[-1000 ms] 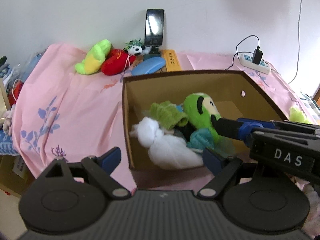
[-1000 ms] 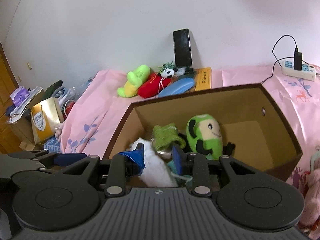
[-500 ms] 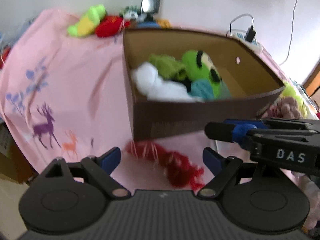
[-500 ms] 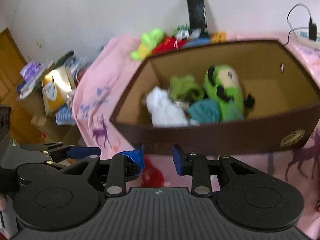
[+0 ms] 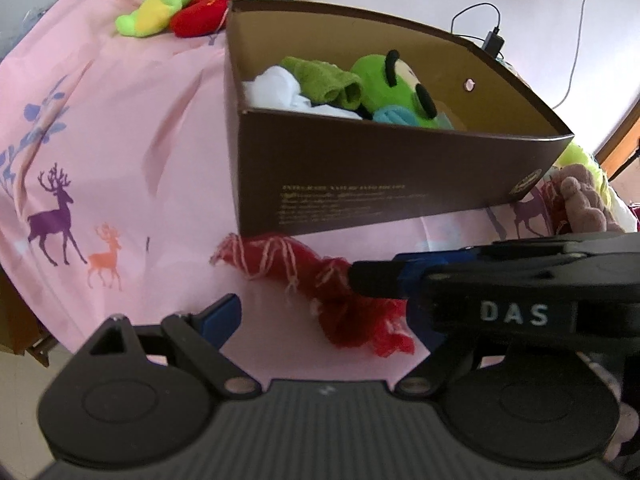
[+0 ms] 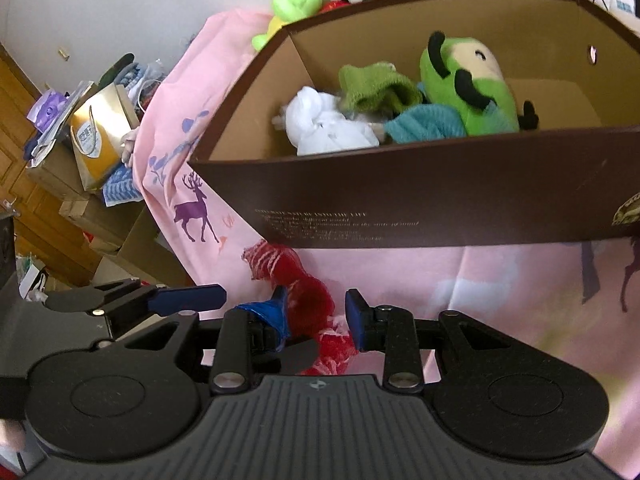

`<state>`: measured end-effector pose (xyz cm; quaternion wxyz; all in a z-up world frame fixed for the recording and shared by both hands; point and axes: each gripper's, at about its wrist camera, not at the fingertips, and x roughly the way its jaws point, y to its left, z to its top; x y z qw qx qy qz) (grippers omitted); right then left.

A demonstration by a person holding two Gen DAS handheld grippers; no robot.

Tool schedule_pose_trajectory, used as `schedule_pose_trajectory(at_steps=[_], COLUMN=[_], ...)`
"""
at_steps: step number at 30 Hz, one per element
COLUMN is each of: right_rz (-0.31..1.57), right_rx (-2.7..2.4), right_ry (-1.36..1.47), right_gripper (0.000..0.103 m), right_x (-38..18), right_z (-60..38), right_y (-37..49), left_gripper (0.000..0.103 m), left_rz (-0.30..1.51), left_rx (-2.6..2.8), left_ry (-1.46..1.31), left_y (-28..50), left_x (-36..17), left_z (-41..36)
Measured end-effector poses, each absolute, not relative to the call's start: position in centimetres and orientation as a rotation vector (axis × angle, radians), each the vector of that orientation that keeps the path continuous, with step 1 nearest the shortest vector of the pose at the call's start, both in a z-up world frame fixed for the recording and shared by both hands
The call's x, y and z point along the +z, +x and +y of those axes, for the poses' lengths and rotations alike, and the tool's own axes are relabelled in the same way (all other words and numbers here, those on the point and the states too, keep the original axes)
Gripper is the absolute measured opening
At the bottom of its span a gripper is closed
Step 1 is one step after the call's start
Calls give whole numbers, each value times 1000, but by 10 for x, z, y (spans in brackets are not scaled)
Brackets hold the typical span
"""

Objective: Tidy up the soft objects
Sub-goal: 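Grasp the red fringed cloth with the right gripper, then lift the red cloth with the right gripper over the box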

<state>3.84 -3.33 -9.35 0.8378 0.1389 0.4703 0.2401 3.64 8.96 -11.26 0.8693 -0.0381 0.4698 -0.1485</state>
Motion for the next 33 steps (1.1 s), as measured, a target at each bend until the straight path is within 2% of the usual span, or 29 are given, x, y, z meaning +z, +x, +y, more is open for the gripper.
schedule_pose_trajectory(at_steps=[4,6,10,12,17,26,33], right_rz=[1029,1043,1076,1090,1138,1164,1105], right_rx=[514,523,530,536,556,599,602], right_ry=[321,344,360,364,429,460,502], right_gripper=[14,14,17,17,13,9,7], right_x=[-100,-102,-106,-108,-113,-106,-79], right_z=[-35,-35,-33,-34,-45,-62,-91], right_y=[43,46,49,51,56,44,20], left_gripper=[84,72,62,52,40,37,37], left_rz=[965,961,974,976,956,923,852], left_rx=[-329,-346,-371,-392,-439,-535,-656], left_ry=[-60,-58,-83,-104,-116,-120,-78], left_y=[36,38,41,40,33,17,-2], left_x=[-113,-113,-118,-120,-122,-113,-82], left_z=[82,79,78,79,77,74,58])
